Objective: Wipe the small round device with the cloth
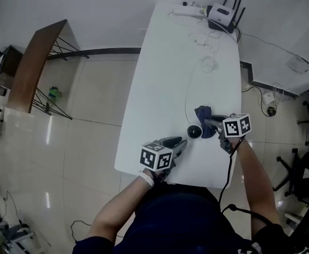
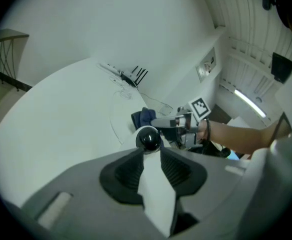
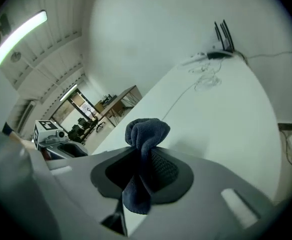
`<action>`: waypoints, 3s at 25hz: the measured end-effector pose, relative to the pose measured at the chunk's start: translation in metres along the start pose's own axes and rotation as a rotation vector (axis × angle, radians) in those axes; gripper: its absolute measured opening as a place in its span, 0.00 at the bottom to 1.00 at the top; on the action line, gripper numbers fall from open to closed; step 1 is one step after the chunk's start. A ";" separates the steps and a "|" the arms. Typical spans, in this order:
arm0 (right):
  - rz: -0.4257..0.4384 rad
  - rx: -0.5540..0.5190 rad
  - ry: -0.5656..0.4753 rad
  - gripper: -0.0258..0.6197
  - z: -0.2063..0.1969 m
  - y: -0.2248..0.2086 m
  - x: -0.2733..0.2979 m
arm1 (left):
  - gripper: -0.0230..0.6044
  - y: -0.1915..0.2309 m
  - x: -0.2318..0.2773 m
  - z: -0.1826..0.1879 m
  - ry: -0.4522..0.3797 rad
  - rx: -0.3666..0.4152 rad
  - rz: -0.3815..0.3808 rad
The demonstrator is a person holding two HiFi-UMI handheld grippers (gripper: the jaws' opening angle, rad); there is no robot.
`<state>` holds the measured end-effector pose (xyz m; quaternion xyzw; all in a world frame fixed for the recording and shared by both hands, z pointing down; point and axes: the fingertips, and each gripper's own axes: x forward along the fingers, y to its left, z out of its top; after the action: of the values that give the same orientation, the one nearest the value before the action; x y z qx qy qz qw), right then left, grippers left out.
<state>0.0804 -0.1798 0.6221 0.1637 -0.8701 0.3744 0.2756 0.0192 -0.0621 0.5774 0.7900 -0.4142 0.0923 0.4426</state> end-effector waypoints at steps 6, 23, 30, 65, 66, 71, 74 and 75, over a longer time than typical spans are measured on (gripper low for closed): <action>0.182 0.079 0.190 0.16 -0.037 -0.011 0.042 | 0.21 0.012 -0.018 -0.013 -0.049 -0.077 0.095; 0.007 -0.568 0.247 0.16 0.007 0.095 -0.003 | 0.21 0.034 -0.021 -0.014 0.019 -0.044 0.042; -0.263 -1.050 0.362 0.16 -0.023 0.124 -0.002 | 0.21 0.024 -0.001 -0.011 0.059 -0.025 -0.060; 0.086 -0.639 0.271 0.16 0.006 0.097 -0.003 | 0.20 0.046 -0.027 0.004 -0.064 -0.187 0.019; 0.039 -0.715 0.270 0.16 0.002 0.109 -0.008 | 0.19 0.047 -0.024 0.009 -0.061 -0.176 0.011; -0.265 -1.067 0.299 0.16 -0.035 0.140 -0.009 | 0.19 0.050 -0.010 0.035 -0.047 -0.115 -0.016; -0.410 -0.954 0.120 0.16 -0.031 0.140 -0.012 | 0.19 0.043 -0.005 0.046 -0.027 -0.051 -0.035; -0.442 -0.837 0.018 0.16 -0.023 0.138 -0.022 | 0.19 0.040 -0.003 0.049 -0.021 -0.030 -0.043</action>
<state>0.0383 -0.0691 0.5446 0.2164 -0.8881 -0.0747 0.3985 -0.0231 -0.1088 0.5718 0.7928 -0.4032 0.0683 0.4519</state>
